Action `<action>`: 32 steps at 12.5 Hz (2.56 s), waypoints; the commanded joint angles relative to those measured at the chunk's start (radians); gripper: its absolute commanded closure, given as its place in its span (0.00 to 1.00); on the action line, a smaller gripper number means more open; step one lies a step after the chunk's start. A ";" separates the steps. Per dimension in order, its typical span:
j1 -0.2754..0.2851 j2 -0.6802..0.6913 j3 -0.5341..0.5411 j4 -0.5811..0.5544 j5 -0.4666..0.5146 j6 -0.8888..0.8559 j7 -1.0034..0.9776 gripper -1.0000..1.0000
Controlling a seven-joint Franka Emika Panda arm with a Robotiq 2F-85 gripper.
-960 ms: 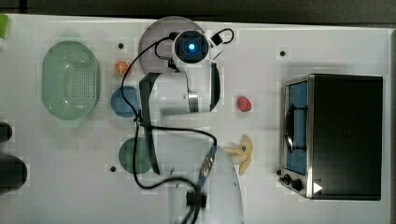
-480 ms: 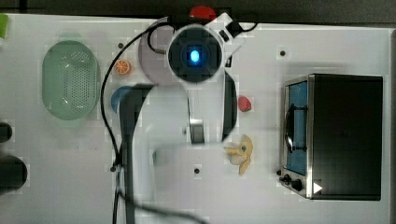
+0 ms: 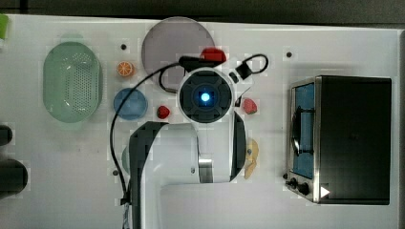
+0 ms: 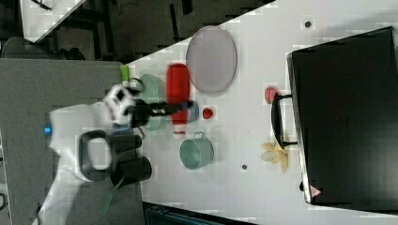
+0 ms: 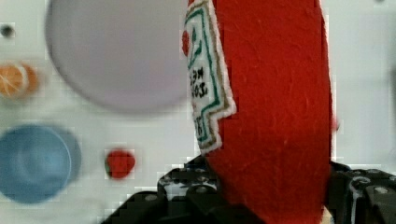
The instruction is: Pick ketchup from plate and place it on table.
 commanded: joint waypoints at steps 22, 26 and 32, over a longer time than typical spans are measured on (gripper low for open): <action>-0.033 -0.071 -0.054 0.064 0.047 -0.248 0.579 0.00; -0.033 -0.104 -0.051 0.268 0.049 -0.462 0.589 0.00; -0.025 -0.098 -0.036 0.397 0.050 -0.672 0.582 0.00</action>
